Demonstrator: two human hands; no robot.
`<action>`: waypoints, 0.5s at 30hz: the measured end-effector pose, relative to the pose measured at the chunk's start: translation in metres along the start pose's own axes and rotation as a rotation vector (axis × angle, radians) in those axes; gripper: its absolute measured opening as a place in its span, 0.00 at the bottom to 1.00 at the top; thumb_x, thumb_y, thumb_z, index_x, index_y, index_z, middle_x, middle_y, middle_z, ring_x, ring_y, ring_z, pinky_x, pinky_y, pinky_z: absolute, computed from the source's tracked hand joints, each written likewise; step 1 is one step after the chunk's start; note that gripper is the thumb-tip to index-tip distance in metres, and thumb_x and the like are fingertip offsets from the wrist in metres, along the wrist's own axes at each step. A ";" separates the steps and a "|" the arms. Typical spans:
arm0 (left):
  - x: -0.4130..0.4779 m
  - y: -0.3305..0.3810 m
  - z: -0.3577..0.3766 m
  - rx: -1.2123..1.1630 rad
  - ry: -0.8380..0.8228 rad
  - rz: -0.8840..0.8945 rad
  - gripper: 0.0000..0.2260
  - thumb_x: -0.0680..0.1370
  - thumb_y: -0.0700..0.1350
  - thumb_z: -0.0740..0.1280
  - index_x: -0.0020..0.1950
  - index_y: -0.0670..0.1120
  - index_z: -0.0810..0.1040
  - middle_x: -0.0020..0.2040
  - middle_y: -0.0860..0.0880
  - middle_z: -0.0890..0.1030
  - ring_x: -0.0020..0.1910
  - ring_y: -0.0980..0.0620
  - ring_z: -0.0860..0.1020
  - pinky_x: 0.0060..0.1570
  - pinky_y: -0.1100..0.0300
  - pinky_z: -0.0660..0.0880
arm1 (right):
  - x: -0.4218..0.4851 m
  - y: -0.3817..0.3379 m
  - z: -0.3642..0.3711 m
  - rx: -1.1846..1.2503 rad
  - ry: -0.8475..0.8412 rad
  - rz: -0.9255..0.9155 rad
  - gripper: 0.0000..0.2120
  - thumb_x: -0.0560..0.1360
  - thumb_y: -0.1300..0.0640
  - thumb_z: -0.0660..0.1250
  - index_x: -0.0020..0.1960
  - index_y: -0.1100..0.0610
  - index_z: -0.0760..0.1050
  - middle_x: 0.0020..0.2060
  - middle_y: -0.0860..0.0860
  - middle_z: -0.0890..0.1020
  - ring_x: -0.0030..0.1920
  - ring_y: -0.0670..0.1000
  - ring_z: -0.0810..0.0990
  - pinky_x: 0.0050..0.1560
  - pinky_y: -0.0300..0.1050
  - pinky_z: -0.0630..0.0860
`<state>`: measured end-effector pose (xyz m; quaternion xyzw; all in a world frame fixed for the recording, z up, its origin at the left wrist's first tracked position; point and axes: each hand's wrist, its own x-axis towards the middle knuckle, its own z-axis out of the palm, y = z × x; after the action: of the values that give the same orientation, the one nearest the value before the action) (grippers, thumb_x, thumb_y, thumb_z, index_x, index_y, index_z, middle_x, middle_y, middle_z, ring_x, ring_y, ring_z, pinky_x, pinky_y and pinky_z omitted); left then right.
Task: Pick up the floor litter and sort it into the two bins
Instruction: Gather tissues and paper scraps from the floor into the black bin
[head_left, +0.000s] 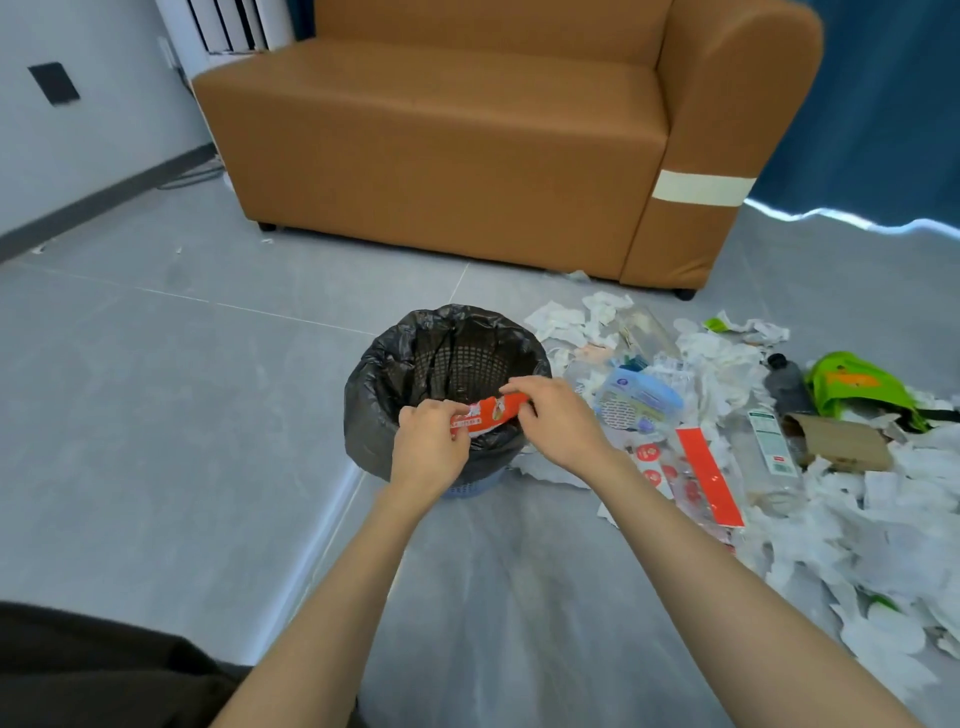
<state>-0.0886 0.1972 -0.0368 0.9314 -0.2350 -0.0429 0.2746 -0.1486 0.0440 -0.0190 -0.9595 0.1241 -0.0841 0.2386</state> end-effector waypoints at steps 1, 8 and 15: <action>-0.001 0.005 0.001 0.031 0.008 0.002 0.15 0.78 0.44 0.62 0.64 0.51 0.75 0.62 0.49 0.76 0.62 0.44 0.69 0.60 0.51 0.68 | -0.004 0.007 -0.001 0.015 0.035 0.015 0.18 0.75 0.63 0.57 0.61 0.52 0.76 0.61 0.49 0.78 0.60 0.54 0.74 0.60 0.51 0.73; -0.002 0.033 0.031 0.291 -0.150 0.125 0.24 0.79 0.50 0.60 0.75 0.50 0.60 0.69 0.45 0.69 0.68 0.43 0.66 0.70 0.47 0.56 | -0.044 0.076 -0.010 0.050 0.156 0.312 0.18 0.75 0.64 0.60 0.62 0.54 0.75 0.63 0.53 0.75 0.65 0.56 0.70 0.64 0.49 0.68; -0.006 0.037 0.059 0.419 -0.138 0.171 0.30 0.76 0.34 0.58 0.77 0.48 0.53 0.68 0.44 0.70 0.70 0.45 0.65 0.74 0.48 0.48 | -0.105 0.150 0.001 -0.268 -0.235 0.654 0.23 0.76 0.57 0.61 0.70 0.46 0.65 0.76 0.52 0.51 0.74 0.60 0.51 0.72 0.57 0.54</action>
<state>-0.1211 0.1438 -0.0674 0.9396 -0.3352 -0.0332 0.0613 -0.2786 -0.0545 -0.1023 -0.8949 0.4058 0.1242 0.1380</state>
